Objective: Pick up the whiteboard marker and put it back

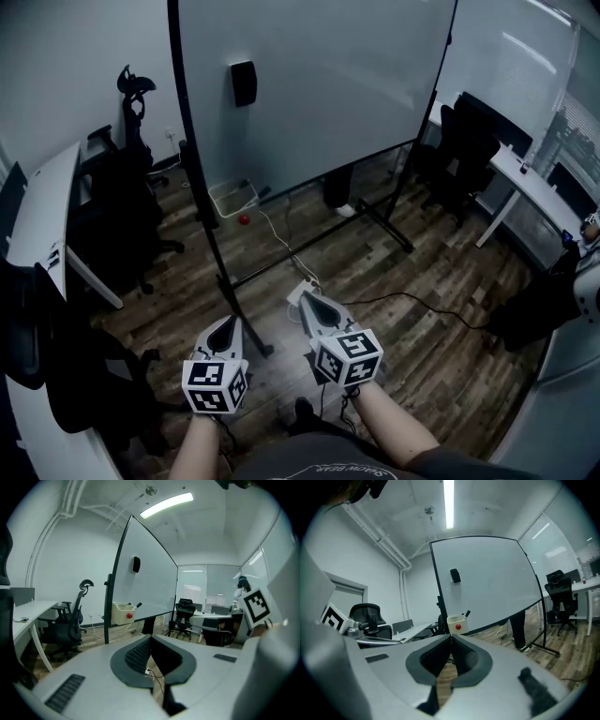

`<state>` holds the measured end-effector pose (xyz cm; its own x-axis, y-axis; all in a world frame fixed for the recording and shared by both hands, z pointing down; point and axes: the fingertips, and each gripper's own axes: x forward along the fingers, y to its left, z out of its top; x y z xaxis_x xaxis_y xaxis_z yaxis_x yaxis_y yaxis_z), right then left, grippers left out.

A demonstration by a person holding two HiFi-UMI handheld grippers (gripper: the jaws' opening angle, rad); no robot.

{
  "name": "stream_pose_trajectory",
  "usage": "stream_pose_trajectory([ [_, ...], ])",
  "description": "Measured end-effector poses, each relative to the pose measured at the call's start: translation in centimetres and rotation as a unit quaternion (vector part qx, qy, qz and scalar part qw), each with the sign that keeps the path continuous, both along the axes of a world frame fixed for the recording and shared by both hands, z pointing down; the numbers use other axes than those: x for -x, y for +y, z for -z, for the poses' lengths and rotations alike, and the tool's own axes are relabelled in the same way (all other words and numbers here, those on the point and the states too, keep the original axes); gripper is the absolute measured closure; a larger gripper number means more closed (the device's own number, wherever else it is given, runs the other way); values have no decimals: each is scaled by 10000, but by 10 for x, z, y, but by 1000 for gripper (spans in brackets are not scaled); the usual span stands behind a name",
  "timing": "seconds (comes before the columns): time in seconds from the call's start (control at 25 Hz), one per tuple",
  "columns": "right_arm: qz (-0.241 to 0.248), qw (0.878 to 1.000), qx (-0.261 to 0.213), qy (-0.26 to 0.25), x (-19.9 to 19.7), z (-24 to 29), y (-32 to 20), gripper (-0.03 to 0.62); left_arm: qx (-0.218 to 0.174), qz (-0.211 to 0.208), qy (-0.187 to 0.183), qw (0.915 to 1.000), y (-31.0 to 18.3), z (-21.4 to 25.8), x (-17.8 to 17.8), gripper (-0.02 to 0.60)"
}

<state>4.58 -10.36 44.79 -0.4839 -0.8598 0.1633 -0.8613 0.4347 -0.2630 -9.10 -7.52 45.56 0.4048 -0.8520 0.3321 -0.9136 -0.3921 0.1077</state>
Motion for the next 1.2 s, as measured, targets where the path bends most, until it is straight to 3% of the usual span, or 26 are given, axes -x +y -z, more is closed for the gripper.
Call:
stream_pose_trajectory([
  [0.48,427,9989,-33,-176,-23,-1,-76,569,-118,440,-17,9990,-72,2,-22,568],
  [1.2,531,9984,-14,-210,-7,0,-145,569,-218,535,-3,9983,-141,8,-9,568],
])
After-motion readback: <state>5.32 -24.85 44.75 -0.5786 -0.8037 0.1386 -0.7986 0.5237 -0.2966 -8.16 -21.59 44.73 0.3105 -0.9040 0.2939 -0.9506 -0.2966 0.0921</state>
